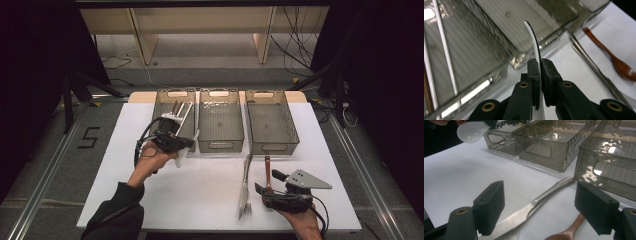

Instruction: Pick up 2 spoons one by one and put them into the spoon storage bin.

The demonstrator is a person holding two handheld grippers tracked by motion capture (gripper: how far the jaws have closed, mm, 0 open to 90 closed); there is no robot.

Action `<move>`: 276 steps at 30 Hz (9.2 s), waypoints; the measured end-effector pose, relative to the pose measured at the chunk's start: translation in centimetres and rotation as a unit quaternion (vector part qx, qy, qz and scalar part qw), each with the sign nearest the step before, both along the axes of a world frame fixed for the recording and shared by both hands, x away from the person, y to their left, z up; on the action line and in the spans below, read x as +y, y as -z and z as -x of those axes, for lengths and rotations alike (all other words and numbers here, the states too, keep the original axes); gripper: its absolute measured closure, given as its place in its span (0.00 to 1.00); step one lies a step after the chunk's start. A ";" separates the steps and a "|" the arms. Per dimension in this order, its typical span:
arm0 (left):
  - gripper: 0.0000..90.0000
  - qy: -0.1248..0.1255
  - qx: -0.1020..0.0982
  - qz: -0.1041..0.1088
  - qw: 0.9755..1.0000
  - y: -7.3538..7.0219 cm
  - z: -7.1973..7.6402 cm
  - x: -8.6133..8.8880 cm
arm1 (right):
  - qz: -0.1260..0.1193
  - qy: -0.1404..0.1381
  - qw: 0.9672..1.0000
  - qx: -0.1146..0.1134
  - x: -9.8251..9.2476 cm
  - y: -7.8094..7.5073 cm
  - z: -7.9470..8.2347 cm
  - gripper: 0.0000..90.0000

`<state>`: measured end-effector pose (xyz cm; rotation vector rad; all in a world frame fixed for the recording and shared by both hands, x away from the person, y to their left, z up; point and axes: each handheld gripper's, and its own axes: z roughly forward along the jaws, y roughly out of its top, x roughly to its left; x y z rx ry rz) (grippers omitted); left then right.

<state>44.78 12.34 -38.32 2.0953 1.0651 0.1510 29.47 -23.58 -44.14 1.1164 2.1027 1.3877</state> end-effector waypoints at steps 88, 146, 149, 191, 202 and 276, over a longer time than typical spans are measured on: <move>0.32 -0.045 -0.049 0.052 0.996 -1.9 -1.3 0.9 | 0.033 0.018 0.999 0.029 0.0 0.0 -0.5 0.28; 0.27 -0.044 -0.068 0.047 0.996 6.0 11.0 6.6 | 0.224 0.052 0.936 0.267 1.4 2.0 -8.2 0.61; 0.27 -0.045 -0.066 0.047 0.996 6.1 11.0 6.6 | 0.234 0.047 0.932 0.272 1.7 2.0 -8.3 0.62; 0.28 -0.049 -0.086 0.053 0.994 6.1 11.5 7.2 | 0.253 0.001 0.940 0.230 0.8 -2.0 -7.9 0.91; 0.28 -0.055 -0.104 0.065 0.991 6.1 11.8 7.5 | 0.218 -0.002 0.960 0.175 2.5 -5.1 -9.5 0.91; 0.25 -0.056 -0.128 0.080 0.987 6.3 12.0 7.7 | 0.176 0.029 0.976 0.123 12.4 -7.1 -22.8 0.91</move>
